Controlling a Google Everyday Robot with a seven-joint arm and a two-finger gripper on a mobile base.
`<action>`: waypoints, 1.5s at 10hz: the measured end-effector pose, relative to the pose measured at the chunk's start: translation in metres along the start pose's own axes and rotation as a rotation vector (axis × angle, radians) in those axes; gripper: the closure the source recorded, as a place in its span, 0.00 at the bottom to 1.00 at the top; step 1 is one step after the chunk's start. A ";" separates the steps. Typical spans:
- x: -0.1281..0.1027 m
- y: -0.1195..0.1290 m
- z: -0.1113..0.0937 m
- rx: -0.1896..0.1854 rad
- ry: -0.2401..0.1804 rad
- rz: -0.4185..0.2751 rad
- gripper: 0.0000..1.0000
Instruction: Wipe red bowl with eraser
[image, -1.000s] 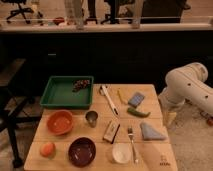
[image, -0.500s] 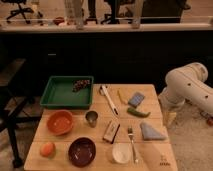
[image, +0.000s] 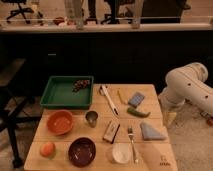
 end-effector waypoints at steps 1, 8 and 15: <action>-0.001 -0.001 0.001 0.007 0.001 -0.015 0.20; -0.098 0.009 0.012 0.050 -0.105 -0.432 0.20; -0.130 0.018 0.033 0.043 -0.082 -0.559 0.20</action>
